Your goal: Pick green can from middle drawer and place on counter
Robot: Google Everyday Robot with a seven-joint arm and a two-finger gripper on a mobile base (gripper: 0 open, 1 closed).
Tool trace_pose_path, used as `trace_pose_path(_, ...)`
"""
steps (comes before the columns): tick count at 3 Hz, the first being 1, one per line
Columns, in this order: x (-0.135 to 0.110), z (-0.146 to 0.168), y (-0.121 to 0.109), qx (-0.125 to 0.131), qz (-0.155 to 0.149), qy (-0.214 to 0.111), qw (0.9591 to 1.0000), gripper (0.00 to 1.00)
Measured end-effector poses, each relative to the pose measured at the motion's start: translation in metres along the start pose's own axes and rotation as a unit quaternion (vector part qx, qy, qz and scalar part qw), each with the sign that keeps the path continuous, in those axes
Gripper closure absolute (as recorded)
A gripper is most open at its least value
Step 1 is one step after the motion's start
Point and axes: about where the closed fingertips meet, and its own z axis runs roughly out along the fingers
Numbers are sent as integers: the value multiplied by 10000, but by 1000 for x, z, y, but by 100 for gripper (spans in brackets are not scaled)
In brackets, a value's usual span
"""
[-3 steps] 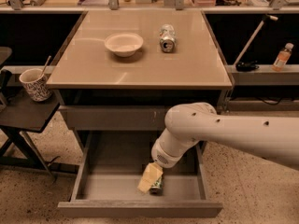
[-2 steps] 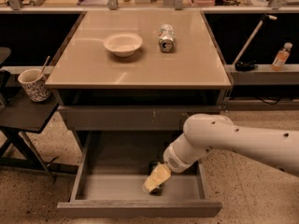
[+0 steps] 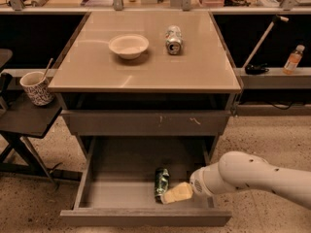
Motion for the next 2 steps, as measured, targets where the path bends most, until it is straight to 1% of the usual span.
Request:
trace_pose_path(1,-1,1,1,-7,-7,1,10000,0)
trace_pose_path(2,-33,24,0,-83,157,-160,9997,0)
